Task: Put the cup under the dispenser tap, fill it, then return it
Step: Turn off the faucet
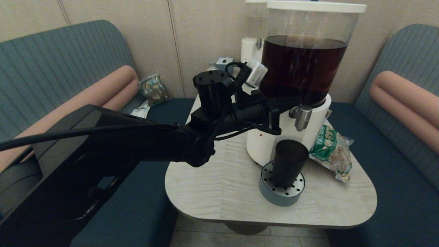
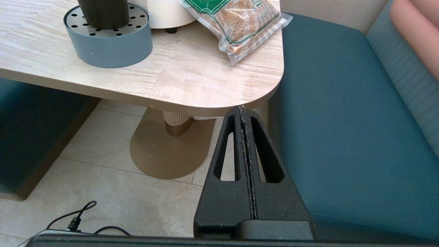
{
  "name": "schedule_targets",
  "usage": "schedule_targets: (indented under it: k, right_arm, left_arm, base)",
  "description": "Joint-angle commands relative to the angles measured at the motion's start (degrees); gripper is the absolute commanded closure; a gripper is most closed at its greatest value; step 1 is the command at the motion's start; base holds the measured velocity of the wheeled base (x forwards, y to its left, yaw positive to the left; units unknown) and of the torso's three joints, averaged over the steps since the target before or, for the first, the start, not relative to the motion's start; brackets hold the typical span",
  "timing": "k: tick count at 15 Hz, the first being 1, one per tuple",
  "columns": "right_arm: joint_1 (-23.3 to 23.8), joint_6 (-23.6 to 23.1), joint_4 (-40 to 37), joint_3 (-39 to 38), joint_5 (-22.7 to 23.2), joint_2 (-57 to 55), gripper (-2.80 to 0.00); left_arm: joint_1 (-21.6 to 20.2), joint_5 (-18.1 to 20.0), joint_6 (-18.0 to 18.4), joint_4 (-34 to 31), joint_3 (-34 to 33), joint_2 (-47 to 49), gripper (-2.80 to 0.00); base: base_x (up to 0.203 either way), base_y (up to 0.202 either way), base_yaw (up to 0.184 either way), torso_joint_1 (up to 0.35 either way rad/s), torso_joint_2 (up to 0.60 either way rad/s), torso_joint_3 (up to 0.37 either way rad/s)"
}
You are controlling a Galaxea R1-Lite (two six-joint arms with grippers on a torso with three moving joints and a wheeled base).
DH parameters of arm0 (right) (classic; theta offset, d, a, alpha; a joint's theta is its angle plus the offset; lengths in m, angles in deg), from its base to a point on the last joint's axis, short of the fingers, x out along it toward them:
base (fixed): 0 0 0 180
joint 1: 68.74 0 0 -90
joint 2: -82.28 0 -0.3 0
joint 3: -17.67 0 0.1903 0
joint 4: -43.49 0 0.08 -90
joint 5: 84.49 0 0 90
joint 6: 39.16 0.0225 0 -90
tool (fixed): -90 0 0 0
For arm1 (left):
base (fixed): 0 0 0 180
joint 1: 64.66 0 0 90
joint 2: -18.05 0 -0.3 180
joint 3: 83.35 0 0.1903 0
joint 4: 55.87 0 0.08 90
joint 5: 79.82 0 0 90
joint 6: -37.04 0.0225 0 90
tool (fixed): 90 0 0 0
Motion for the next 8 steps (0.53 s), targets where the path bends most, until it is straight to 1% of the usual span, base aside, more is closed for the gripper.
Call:
schedule_targets:
  k: [1,5,8]
  right_arm:
    - [0.00,-0.05,0.00,0.00,0.04,-0.09,0.00]
    - [0.00,-0.05,0.00,-0.07,0.04,-0.09,0.00]
    - [0.00,-0.05,0.00,0.00,0.04,-0.09,0.00]
  left_arm:
    - [0.31,0.29,-0.06,0.25,1.39,1.17,0.00]
    - [0.40,0.08,-0.50,0.63,1.87,1.25,0.00]
    - [0.40,-0.25,-0.95,0.65,2.10,-0.62,0.00]
  base:
    - [0.000,0.000,0.000,0.000,0.00,0.000]
    - [0.000,0.000,0.000,0.000,0.00,0.000]
    - [0.000,0.000,0.000,0.000,0.00,0.000]
